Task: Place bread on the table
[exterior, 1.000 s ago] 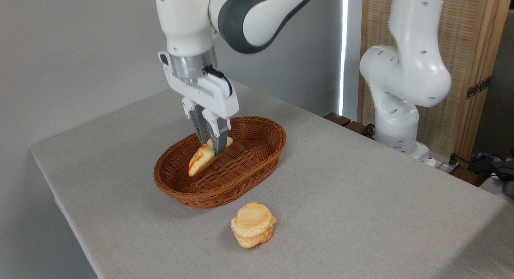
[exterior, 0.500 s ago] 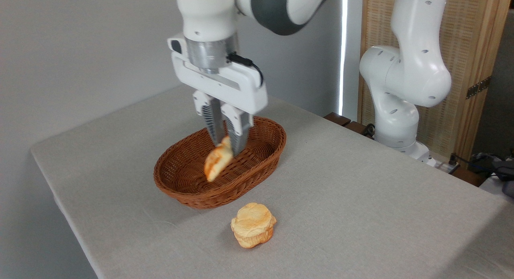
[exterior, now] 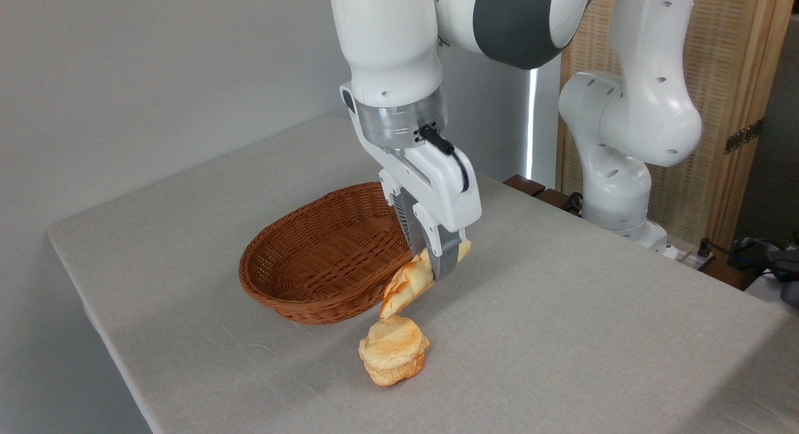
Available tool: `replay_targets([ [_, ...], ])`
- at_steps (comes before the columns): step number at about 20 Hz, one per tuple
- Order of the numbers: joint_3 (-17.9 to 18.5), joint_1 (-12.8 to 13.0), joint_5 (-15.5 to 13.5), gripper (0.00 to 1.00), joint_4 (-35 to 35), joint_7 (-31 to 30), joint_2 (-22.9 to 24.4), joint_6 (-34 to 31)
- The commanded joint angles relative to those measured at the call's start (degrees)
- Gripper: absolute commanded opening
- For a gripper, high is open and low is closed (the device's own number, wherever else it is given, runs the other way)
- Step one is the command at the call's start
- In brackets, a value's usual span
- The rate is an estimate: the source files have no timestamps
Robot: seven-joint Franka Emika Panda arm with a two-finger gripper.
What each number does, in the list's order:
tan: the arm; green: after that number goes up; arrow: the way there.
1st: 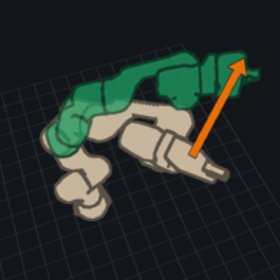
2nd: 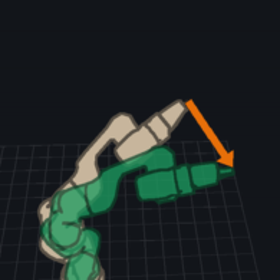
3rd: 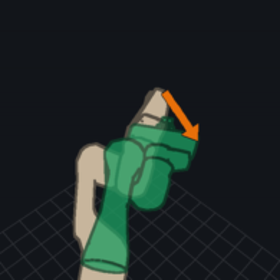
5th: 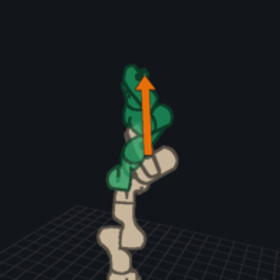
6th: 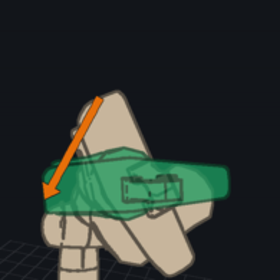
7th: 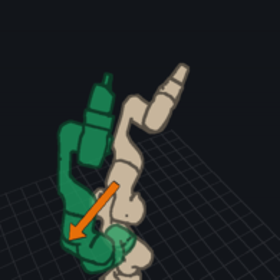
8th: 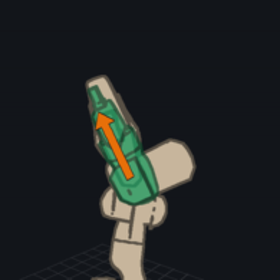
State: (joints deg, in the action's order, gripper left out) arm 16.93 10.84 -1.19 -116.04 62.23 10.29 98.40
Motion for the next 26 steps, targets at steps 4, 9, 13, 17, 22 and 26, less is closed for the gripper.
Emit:
replay_targets([
  [4, -0.15, 1.20, 0.92, 1.00, -0.42, 9.55, -1.59, -0.84],
  [9, -0.15, 1.20, 0.84, 1.00, -0.42, 10.63, -2.20, -0.58],
  [13, -0.15, 1.20, 0.84, 1.00, -0.33, 10.63, -2.12, -0.66],
  [17, -0.15, 1.03, 0.84, 1.00, -0.33, 10.63, -2.20, -0.49],
  [22, 0.03, 0.76, 0.31, 1.00, 0.11, 10.54, -1.77, -0.31],
  [26, -0.15, 0.76, -0.83, 1.00, 1.77, 8.27, -1.50, 0.04],
])
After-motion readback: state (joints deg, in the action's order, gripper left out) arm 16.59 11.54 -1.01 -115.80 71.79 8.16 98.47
